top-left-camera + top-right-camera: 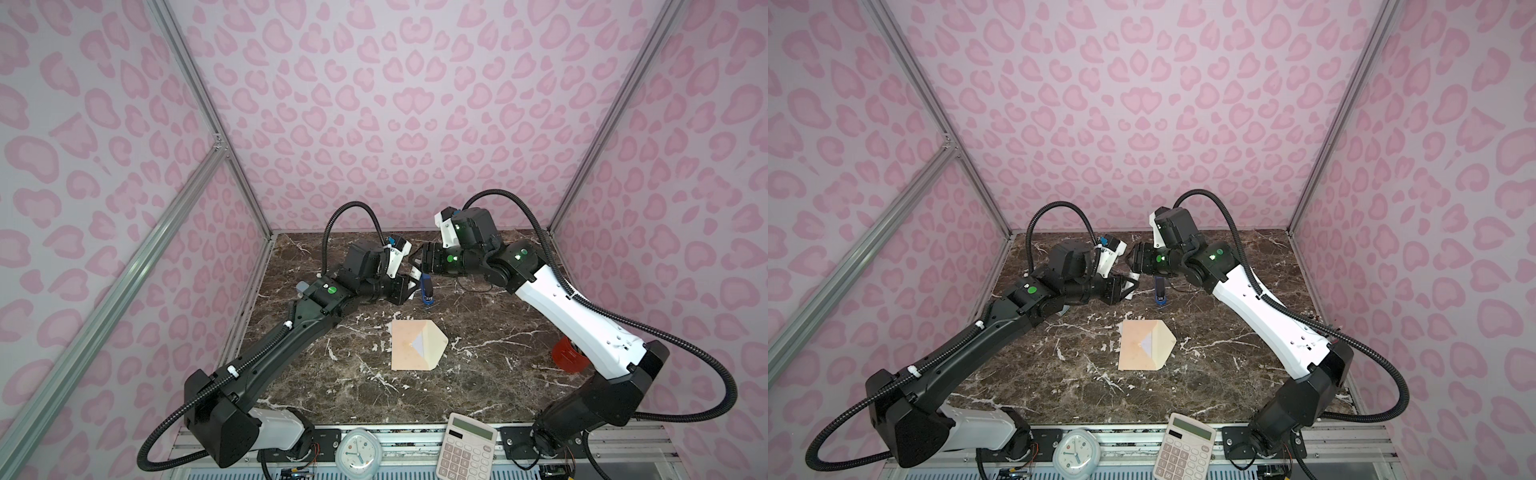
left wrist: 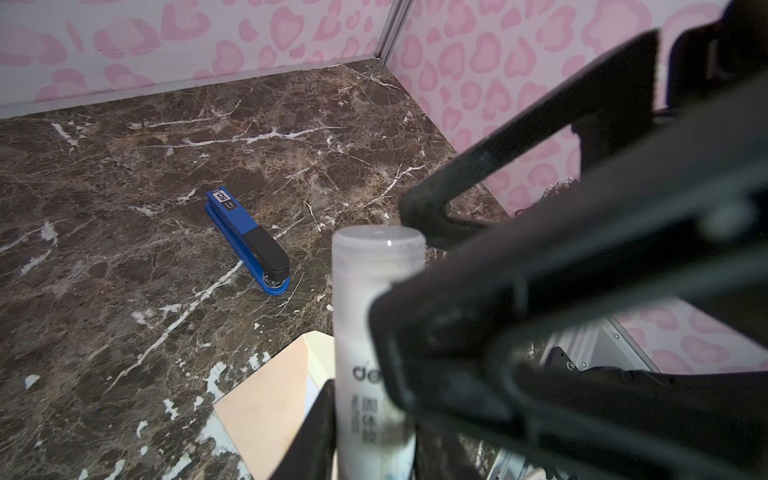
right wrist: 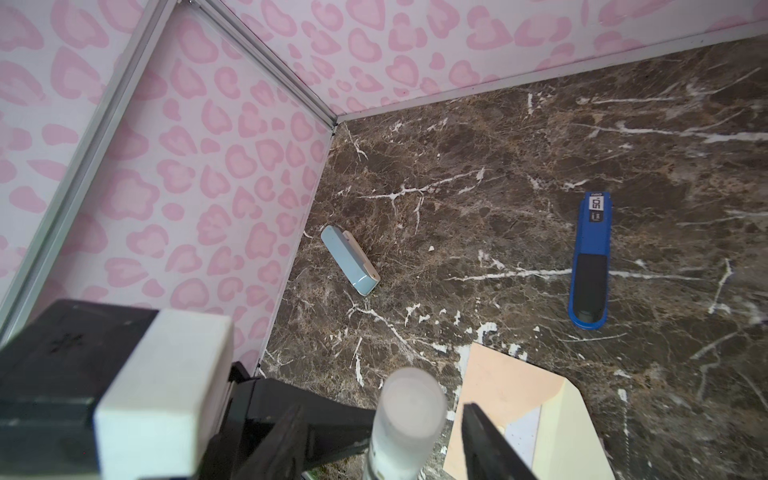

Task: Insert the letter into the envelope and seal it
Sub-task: 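Lift the glue stick with the left gripper toward the right gripper while right approaches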

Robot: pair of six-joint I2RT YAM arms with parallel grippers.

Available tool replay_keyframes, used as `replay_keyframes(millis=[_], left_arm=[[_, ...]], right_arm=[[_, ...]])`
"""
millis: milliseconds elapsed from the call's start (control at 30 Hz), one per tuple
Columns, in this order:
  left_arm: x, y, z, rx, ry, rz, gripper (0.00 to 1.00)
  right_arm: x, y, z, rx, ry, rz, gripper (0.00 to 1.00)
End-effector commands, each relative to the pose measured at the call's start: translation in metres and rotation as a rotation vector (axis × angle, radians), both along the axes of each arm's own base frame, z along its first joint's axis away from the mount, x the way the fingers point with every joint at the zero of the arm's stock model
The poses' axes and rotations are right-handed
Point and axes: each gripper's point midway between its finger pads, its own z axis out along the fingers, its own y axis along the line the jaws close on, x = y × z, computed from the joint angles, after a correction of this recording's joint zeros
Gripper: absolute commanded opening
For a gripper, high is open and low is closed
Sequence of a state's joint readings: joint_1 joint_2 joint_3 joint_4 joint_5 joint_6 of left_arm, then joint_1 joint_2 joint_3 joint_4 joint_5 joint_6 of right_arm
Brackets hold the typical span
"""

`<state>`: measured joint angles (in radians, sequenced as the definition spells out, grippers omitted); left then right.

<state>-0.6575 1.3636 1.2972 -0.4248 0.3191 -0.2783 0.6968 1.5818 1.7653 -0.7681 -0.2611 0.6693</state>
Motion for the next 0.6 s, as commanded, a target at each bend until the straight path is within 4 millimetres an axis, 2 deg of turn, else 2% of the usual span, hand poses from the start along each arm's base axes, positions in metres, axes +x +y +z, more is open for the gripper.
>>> replay_keyframes(millis=[0,167,433,567], left_arm=[[-0.006,-0.003,0.008,-0.023,-0.013,-0.022,0.31],[-0.007,-0.003,0.004,-0.017,-0.016,-0.01,0.22],[-0.005,0.004,0.005,-0.024,-0.05,0.043,0.16],[-0.005,0.006,0.007,-0.027,-0.07,0.048,0.13]], right_arm=[[-0.001,-0.004,-0.008,-0.042,0.007,-0.003,0.61],[-0.002,-0.009,-0.013,-0.049,0.009,-0.016,0.61],[0.006,-0.025,-0.005,0.07,0.04,-0.093,0.61],[0.005,-0.017,-0.005,0.132,0.074,-0.081,0.6]])
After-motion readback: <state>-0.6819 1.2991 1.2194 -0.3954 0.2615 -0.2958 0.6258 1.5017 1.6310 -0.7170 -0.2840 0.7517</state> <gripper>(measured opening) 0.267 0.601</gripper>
